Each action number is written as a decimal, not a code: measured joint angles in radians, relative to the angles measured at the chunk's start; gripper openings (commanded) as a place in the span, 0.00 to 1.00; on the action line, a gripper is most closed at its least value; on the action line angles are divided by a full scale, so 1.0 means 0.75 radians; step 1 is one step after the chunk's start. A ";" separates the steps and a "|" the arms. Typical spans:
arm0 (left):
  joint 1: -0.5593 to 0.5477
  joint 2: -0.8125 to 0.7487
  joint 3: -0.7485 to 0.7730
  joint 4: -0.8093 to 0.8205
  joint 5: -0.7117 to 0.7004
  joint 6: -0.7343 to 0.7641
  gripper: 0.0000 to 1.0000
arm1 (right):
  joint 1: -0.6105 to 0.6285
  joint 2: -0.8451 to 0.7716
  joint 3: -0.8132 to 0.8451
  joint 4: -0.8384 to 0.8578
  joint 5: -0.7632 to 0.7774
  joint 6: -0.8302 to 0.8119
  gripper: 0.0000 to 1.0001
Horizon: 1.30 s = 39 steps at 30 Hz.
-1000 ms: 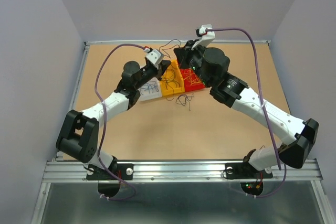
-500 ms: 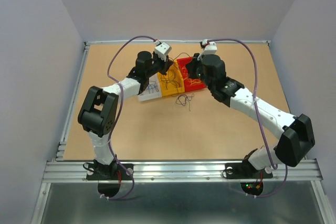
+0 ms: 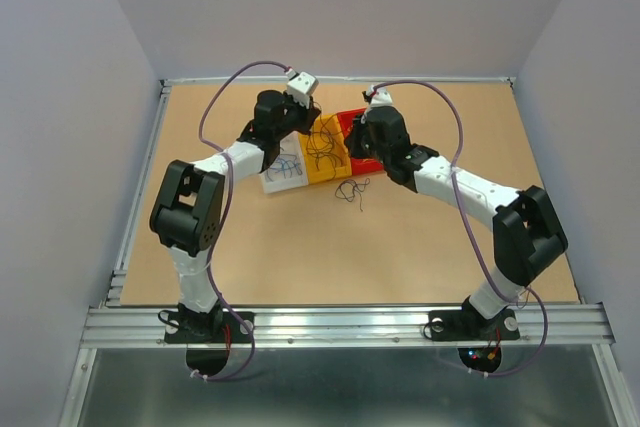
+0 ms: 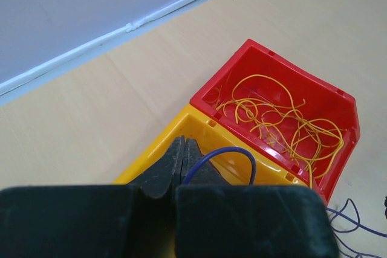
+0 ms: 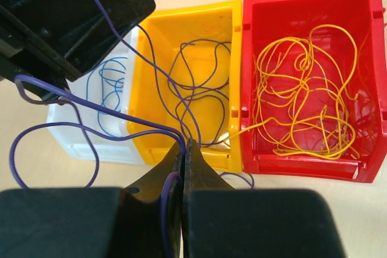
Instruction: Untangle the cables
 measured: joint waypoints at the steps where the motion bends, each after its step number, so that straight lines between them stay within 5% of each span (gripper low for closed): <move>1: 0.001 -0.005 0.002 -0.010 0.009 -0.001 0.00 | 0.000 -0.003 0.000 0.010 -0.008 -0.001 0.01; 20: 0.041 -0.116 0.094 -0.057 0.125 -0.044 0.00 | 0.000 0.125 0.045 0.042 -0.070 -0.001 0.01; 32: 0.042 0.100 0.096 -0.092 0.056 0.023 0.00 | 0.000 0.379 0.190 0.055 -0.122 0.007 0.01; 37: 0.042 0.141 0.096 -0.162 0.001 0.064 0.37 | 0.007 0.467 0.212 0.029 -0.115 0.016 0.01; 39: 0.042 0.141 0.098 -0.182 -0.037 0.085 0.45 | 0.017 0.496 0.238 0.013 -0.100 0.015 0.01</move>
